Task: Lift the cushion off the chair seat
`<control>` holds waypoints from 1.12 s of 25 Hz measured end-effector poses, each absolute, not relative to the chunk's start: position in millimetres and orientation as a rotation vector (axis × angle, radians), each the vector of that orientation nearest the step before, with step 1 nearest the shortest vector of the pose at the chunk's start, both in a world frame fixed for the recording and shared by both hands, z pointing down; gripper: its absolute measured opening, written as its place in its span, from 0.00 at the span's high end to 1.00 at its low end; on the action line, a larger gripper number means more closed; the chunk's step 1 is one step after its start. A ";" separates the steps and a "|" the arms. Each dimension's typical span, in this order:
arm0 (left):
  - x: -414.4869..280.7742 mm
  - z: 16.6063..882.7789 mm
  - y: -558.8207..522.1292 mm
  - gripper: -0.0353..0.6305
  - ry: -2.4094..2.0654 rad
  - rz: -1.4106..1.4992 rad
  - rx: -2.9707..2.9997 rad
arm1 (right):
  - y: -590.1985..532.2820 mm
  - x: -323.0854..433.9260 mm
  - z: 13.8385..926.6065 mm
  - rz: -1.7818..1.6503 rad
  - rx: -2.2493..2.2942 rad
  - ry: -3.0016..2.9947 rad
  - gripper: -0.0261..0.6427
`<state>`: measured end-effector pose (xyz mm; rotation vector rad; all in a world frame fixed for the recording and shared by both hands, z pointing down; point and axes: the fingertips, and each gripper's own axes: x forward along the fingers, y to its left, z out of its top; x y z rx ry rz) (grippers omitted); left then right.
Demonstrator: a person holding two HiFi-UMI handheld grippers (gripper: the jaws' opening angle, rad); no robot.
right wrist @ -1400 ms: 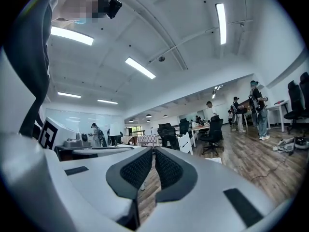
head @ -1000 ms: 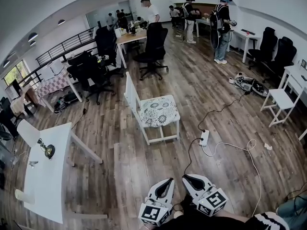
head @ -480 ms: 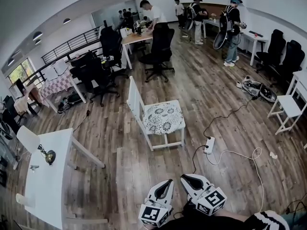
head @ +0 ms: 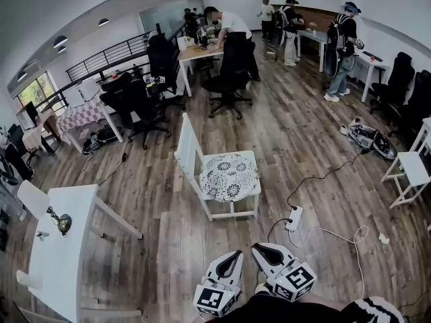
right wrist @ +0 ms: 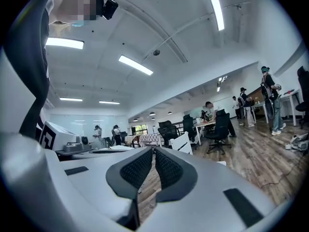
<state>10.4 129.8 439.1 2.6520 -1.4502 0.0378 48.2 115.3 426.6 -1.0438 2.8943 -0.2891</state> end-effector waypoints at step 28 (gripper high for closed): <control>44.3 442.5 39.6 0.94 -1.544 0.031 2.592 | 28.3 75.1 444.6 -0.347 -0.897 2.970 0.91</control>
